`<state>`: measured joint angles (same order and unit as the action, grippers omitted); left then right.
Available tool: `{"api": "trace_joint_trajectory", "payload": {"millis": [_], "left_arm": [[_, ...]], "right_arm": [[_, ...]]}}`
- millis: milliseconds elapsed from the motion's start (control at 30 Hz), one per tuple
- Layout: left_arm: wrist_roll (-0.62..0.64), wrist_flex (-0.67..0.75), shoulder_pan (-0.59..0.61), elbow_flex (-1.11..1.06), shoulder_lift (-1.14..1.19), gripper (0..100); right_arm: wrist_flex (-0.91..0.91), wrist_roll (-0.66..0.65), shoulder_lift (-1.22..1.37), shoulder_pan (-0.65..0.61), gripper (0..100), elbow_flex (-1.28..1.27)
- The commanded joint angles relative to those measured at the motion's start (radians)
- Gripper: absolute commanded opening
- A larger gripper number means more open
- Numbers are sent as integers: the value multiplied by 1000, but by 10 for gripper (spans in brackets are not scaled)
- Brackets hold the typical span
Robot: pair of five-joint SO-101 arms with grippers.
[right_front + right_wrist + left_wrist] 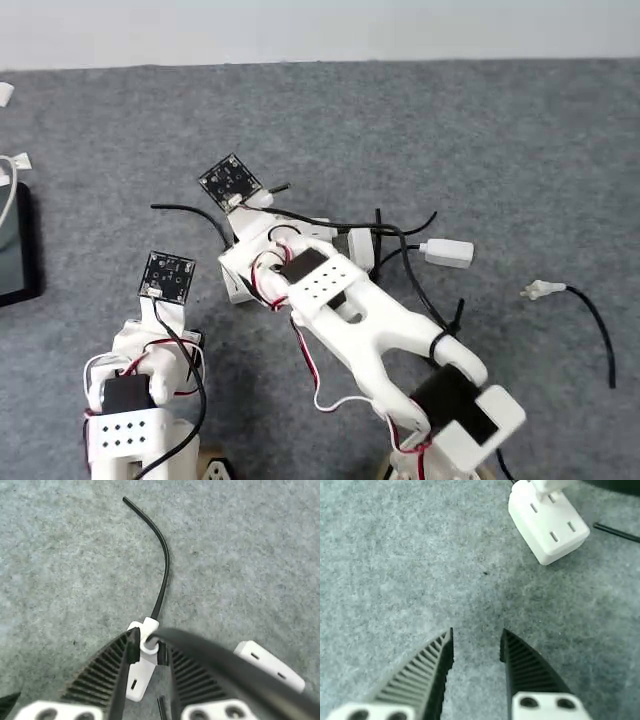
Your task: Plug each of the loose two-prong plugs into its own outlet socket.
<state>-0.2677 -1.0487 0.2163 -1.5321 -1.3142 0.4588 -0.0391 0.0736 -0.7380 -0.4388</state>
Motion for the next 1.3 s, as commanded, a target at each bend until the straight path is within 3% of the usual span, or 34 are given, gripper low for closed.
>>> {"api": "trace_joint_trajectory", "payload": {"millis": [0,1267], "left_arm": [[-15,26,8,12,-6,97],[-15,26,9,12,-6,97]], "right_arm": [[10,-3,8,-18,8,57],[74,-57,12,16,8,23]]}}
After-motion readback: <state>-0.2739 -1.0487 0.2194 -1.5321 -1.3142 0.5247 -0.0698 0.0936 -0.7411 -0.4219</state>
